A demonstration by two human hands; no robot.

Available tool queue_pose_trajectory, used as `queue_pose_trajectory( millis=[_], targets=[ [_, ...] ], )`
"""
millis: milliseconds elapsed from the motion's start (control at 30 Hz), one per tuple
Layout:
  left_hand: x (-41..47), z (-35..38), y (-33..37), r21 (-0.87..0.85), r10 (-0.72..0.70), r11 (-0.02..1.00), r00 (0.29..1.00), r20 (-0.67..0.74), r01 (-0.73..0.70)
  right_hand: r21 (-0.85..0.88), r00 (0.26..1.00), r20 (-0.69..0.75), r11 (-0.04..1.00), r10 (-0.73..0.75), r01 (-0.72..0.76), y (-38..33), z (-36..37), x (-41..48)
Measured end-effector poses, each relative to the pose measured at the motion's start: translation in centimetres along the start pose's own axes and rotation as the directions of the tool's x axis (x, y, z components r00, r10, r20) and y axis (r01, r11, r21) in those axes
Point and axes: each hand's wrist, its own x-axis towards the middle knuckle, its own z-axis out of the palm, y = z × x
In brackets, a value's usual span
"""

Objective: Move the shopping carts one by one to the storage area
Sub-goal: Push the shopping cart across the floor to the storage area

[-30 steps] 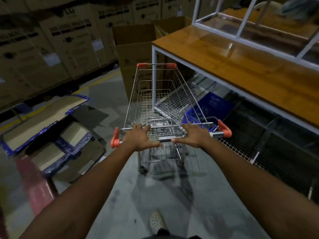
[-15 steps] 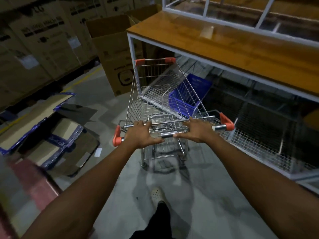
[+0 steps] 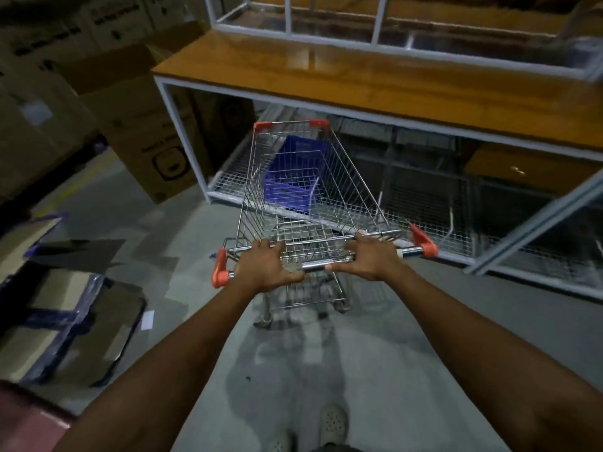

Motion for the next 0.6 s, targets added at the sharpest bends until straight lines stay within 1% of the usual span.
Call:
queue_pose_trajectory(
  millis=[100, 300, 433, 600],
  targets=[
    [-0.6, 0.0, 0.9, 0.021, 0.082, 0.996, 0.997, 0.003, -0.082, 0.040, 0.997, -0.020, 0.996, 0.080, -0.079, 0.0, 1.0, -2.9],
    [-2.1, 0.2, 3.1, 0.079, 0.232, 0.969, 0.972, 0.032, -0.234, 0.107, 0.977, -0.010, 0.972, 0.212, -0.210, 0.2, 3.7, -8.2],
    [-3.1, 0.7, 5.3, 0.120, 0.339, 0.932, 0.940, 0.043, -0.342, 0.126, 0.945, -0.008, 0.937, 0.328, -0.325, 0.8, 5.4, -12.1],
    [-4.5, 1.6, 9.3, 0.122, 0.440, 0.887, 0.895, 0.065, -0.445, 0.170, 0.890, -0.025, 0.880, 0.455, -0.444, 1.9, 7.0, -17.7]
  ],
)
